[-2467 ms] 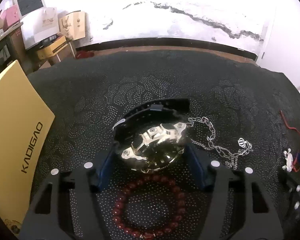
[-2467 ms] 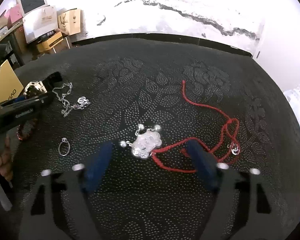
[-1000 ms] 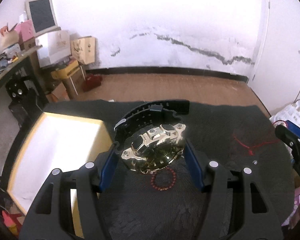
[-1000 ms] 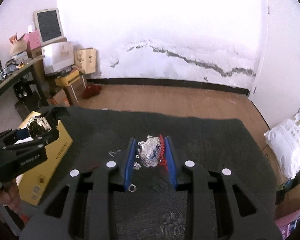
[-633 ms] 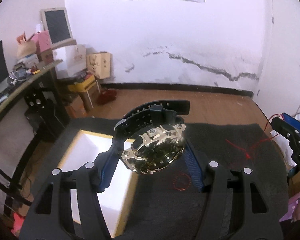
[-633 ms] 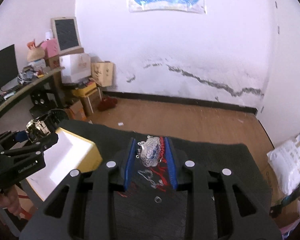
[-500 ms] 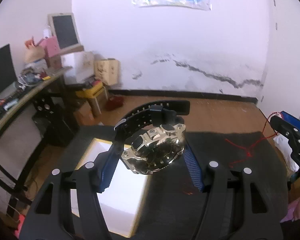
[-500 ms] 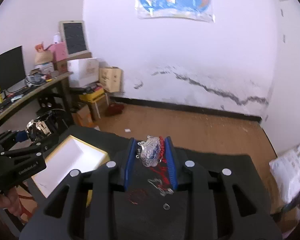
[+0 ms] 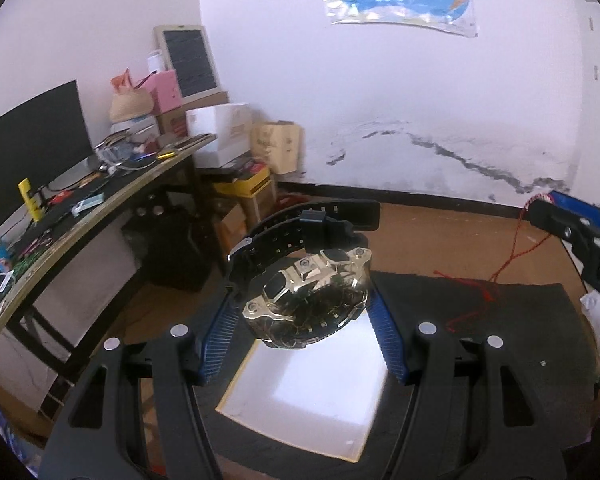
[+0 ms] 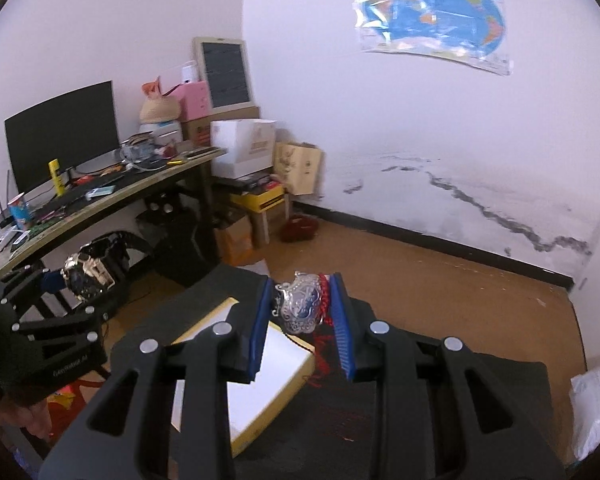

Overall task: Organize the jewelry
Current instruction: 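Carry the watch and pendant in both tools over the white box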

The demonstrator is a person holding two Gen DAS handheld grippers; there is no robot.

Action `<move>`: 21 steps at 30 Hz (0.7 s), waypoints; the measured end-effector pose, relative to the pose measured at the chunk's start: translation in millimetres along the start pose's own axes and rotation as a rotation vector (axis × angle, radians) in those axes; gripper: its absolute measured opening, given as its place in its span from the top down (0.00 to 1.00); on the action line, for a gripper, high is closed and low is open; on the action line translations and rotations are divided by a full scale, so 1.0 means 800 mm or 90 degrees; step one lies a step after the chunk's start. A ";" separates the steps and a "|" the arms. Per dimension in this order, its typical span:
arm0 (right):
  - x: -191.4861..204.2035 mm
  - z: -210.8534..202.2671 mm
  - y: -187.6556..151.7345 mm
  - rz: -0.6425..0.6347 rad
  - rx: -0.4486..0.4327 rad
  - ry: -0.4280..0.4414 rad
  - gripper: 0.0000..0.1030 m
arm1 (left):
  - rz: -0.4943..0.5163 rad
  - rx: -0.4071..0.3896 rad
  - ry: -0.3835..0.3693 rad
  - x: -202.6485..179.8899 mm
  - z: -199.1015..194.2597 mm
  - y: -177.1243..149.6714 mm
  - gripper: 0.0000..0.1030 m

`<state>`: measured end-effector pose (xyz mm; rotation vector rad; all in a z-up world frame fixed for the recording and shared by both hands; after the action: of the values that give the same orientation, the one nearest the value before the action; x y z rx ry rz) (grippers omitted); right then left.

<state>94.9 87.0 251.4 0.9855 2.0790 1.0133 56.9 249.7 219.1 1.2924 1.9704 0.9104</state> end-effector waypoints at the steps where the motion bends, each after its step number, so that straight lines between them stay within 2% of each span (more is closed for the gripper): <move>1: 0.007 0.008 0.004 -0.002 0.002 0.008 0.71 | -0.003 0.003 0.005 0.008 0.003 0.000 0.40; 4: 0.026 0.036 0.005 -0.008 0.013 0.027 0.71 | -0.019 0.013 0.014 0.035 0.022 -0.002 0.40; 8: 0.056 0.094 -0.011 -0.012 0.050 0.055 0.71 | -0.037 0.044 0.030 0.063 0.066 -0.024 0.40; 18: 0.114 0.245 -0.104 -0.011 0.167 0.097 0.71 | -0.065 0.144 0.061 0.110 0.194 -0.109 0.40; 21: 0.122 0.276 -0.131 -0.010 0.194 0.103 0.71 | -0.069 0.163 0.068 0.117 0.226 -0.130 0.40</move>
<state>176.8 204.8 30.8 1.0624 2.4223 0.8050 112.9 346.1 19.5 1.2822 2.2766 0.7055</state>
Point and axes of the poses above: each gripper's, at about its wrist camera, not at the fingertips, and z roughly the way its jaws point, x to its left, y to its top, the point moved 8 cm from there along z, roughly the way its jaws point, and after that the axes turned 15 degrees about -z, right-handed, at the moved point
